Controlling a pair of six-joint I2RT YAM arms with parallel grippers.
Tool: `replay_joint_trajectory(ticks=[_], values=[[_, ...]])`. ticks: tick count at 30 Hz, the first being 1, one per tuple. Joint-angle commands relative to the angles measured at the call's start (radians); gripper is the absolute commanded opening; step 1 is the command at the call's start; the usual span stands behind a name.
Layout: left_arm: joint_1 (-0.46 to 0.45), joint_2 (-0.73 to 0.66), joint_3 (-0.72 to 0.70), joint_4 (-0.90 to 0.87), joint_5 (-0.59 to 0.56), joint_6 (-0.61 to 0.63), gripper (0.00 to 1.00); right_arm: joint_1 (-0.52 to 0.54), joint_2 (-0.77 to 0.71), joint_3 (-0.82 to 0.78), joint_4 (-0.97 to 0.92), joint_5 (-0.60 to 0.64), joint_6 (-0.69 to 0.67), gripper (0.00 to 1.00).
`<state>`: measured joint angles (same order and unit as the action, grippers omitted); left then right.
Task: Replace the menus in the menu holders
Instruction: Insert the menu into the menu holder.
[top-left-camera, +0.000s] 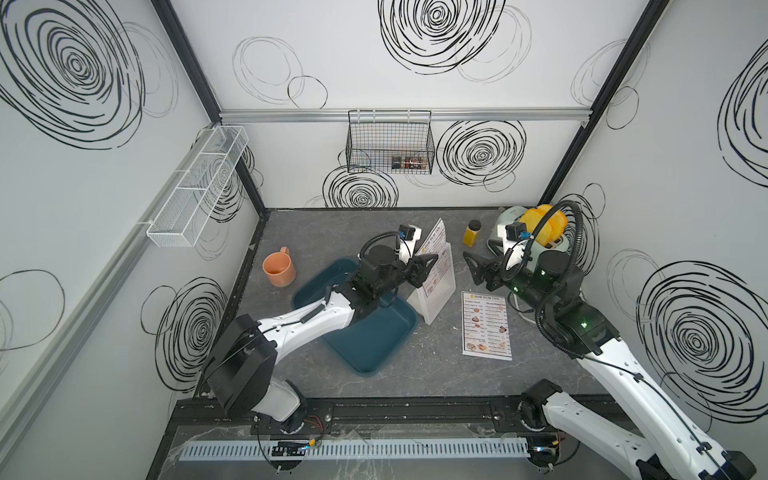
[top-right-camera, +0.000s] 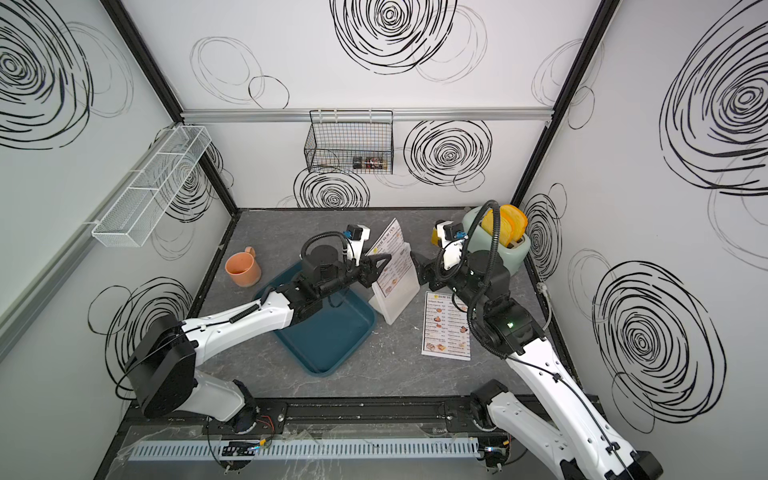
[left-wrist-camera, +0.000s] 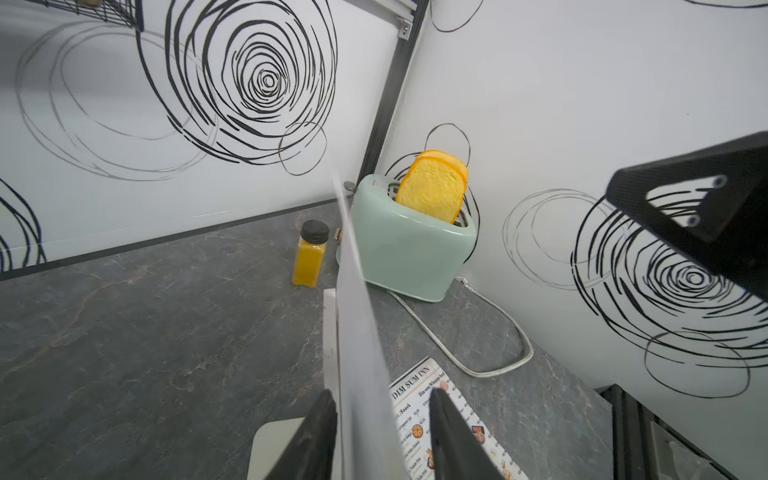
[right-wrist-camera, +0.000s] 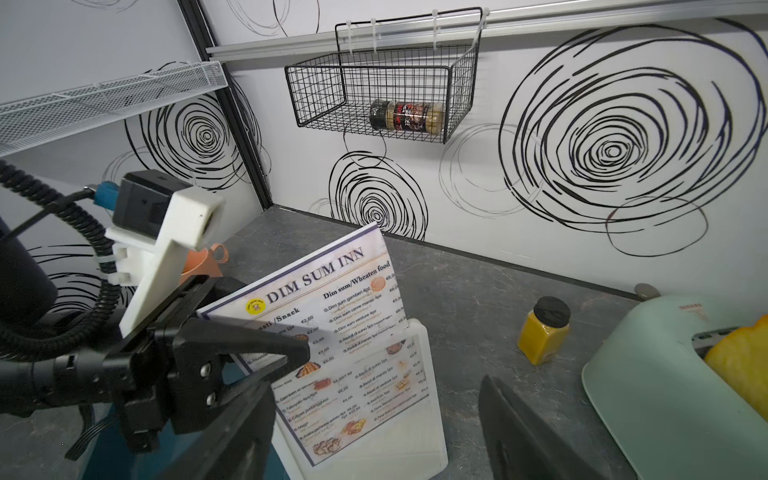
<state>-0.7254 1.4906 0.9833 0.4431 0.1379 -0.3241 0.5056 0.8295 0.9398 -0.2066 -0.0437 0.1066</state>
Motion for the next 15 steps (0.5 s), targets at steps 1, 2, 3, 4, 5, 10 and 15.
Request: replay_joint_trajectory(ticks=[1,2,3,4,5,10,15], values=[[0.028,-0.014,0.063,0.036,-0.021,0.017,0.37,-0.008,-0.017,0.007,-0.004,-0.02,0.022,0.81],[0.03,-0.008,0.069,0.029,-0.018,0.019,0.32,-0.01,-0.015,0.007,-0.002,-0.023,0.025,0.81],[0.032,-0.001,0.073,0.023,-0.013,0.019,0.28,-0.01,-0.014,0.009,-0.002,-0.028,0.029,0.81],[0.032,0.003,0.074,0.02,-0.007,0.021,0.25,-0.011,-0.011,0.011,-0.001,-0.031,0.036,0.81],[0.032,0.007,0.071,0.021,0.0,0.02,0.21,-0.013,-0.004,0.015,-0.002,-0.036,0.046,0.81],[0.003,0.018,0.058,0.024,0.011,0.037,0.08,-0.017,0.114,0.081,-0.053,-0.137,0.259,0.72],[-0.018,0.036,0.063,0.007,0.018,0.062,0.09,-0.012,0.263,0.195,-0.078,-0.214,0.474,0.64]])
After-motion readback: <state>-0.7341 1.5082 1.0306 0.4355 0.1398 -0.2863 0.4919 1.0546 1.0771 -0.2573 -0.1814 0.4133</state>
